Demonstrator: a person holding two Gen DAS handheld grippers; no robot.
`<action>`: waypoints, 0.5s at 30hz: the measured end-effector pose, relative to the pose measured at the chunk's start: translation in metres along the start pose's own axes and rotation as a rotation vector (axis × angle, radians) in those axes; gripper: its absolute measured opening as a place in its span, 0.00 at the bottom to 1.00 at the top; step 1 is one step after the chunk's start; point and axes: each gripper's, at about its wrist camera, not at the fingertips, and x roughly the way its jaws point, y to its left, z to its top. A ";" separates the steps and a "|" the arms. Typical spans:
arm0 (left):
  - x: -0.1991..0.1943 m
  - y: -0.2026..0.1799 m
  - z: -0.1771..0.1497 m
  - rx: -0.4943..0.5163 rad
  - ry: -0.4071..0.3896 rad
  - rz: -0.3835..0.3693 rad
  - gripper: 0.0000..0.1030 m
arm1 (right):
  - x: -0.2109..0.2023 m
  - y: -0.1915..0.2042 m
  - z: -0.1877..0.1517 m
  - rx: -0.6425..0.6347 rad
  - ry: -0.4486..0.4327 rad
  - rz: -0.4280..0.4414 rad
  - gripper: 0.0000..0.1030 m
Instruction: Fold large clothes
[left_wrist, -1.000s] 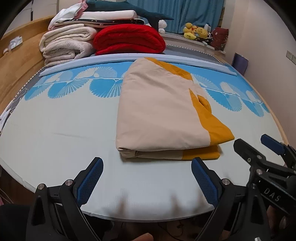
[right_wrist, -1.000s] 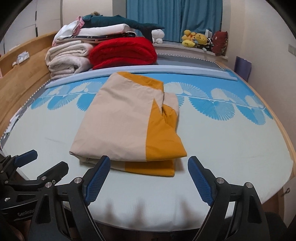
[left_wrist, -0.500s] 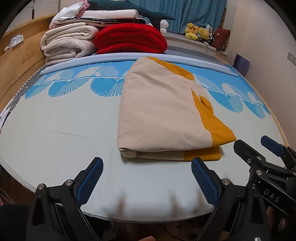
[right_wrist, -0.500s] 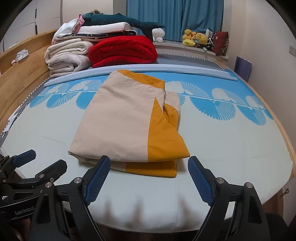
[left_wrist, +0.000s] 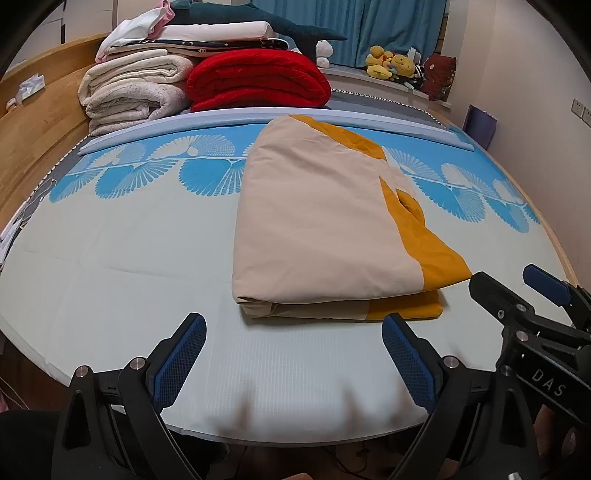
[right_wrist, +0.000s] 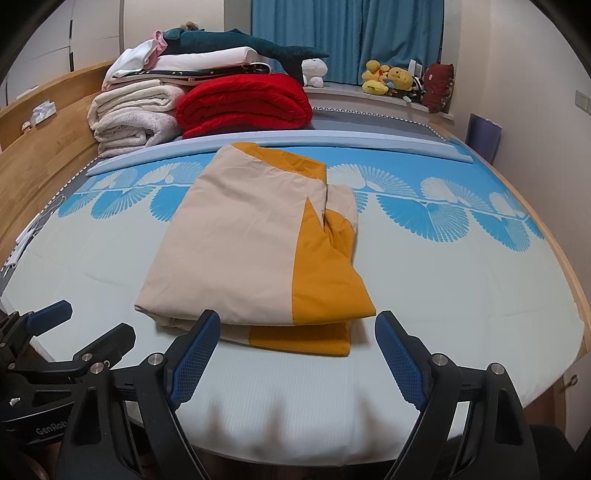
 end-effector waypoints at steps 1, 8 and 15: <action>0.000 0.000 0.000 0.001 -0.001 0.001 0.92 | 0.001 0.000 0.000 -0.001 0.000 0.000 0.83; 0.000 0.000 0.000 0.000 -0.001 -0.002 0.92 | 0.000 0.000 0.000 0.000 0.000 -0.001 0.83; 0.001 0.000 0.000 0.001 -0.001 -0.002 0.92 | 0.002 0.000 0.001 0.000 0.000 0.000 0.83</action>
